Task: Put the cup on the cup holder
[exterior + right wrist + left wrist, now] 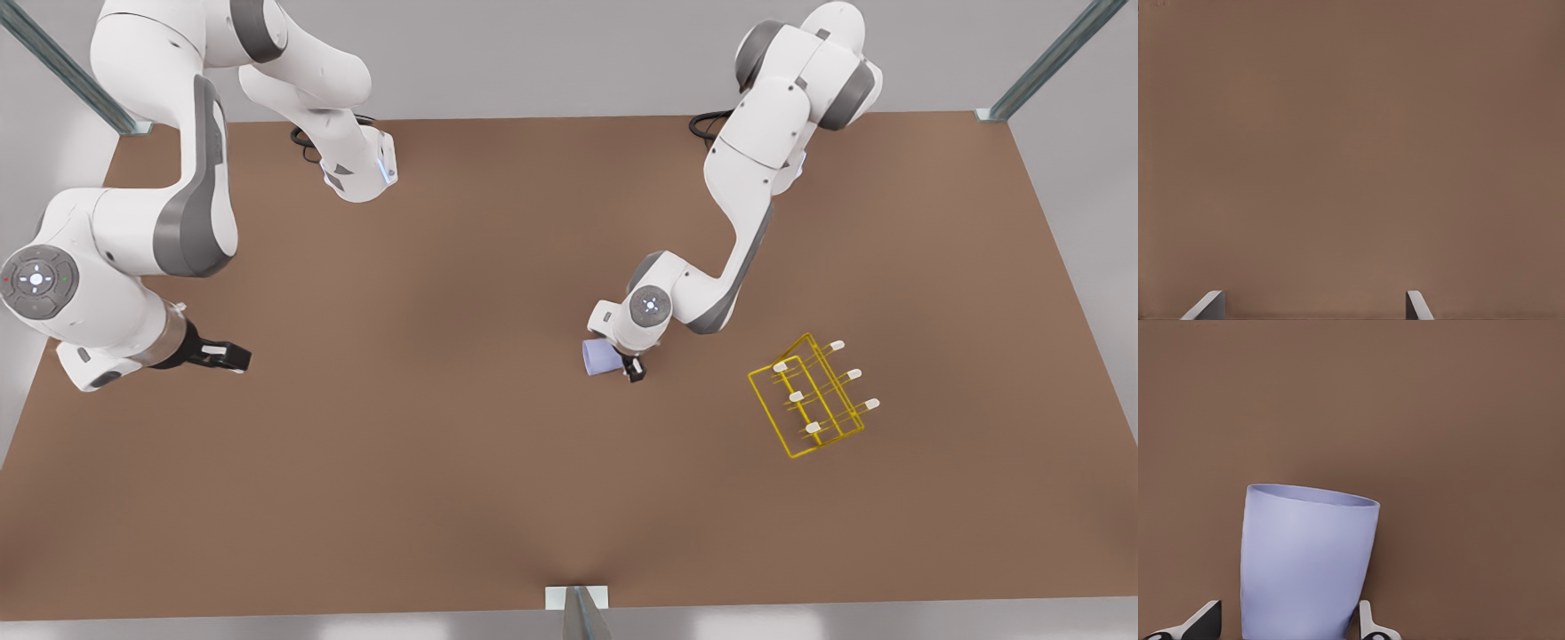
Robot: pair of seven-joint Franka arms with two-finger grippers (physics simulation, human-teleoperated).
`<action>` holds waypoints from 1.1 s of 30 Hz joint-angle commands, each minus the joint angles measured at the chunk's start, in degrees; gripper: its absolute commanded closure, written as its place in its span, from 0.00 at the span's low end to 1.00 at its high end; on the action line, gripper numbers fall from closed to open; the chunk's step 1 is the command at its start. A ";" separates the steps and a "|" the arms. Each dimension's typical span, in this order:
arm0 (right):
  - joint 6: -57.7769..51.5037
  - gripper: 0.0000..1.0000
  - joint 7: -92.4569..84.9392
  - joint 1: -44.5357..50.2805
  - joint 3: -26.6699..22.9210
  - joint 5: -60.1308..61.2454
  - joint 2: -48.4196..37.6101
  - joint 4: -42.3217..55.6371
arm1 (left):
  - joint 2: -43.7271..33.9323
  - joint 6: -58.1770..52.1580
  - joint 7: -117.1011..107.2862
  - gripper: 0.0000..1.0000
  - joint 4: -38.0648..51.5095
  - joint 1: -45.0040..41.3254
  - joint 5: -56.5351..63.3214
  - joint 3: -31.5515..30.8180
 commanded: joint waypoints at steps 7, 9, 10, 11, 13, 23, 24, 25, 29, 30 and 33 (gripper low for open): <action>0.04 0.00 5.63 -0.69 -0.17 1.44 -0.02 1.17 | 1.94 3.95 4.26 0.00 0.02 -0.34 0.17 -0.03; 0.04 0.00 5.81 -0.51 -0.08 1.52 -0.02 1.17 | 2.02 4.03 4.26 0.00 0.02 -0.34 0.17 -0.03; 0.04 0.00 5.72 -0.60 -0.08 1.61 -0.02 1.17 | 2.02 4.03 4.35 0.00 0.02 -0.42 0.17 -0.03; 0.04 0.00 5.72 -0.69 -0.17 1.61 -0.02 1.17 | 2.02 3.95 4.35 0.00 0.11 -0.43 0.17 -0.03; 0.04 0.00 5.81 -0.34 -0.17 2.14 0.07 1.17 | 2.02 3.95 4.35 0.00 0.02 -0.43 0.17 -0.03; 3.56 0.00 5.37 -1.04 -0.08 2.40 0.24 2.40 | 0.18 -3.86 4.44 0.25 2.83 -0.43 0.78 0.14; 3.56 0.00 5.37 -1.13 -0.08 2.32 0.24 2.40 | 0.00 -9.03 4.35 0.25 5.20 -0.43 4.10 0.14; 3.65 0.00 5.46 -1.04 -0.08 2.40 0.24 2.40 | 0.00 -17.14 4.44 0.25 8.55 -0.25 12.64 0.32; 3.65 0.00 5.72 -0.69 -0.08 2.58 0.33 2.31 | 0.00 -42.62 13.39 0.25 18.12 -0.16 43.66 1.20; 3.65 0.00 5.72 -0.69 -0.08 2.67 0.33 2.31 | 0.00 -49.48 19.46 0.25 20.50 -0.34 52.36 1.20; 3.65 0.00 5.72 -0.78 -0.08 2.67 0.33 2.31 | 0.62 -66.35 25.26 0.25 21.38 -4.56 78.18 1.02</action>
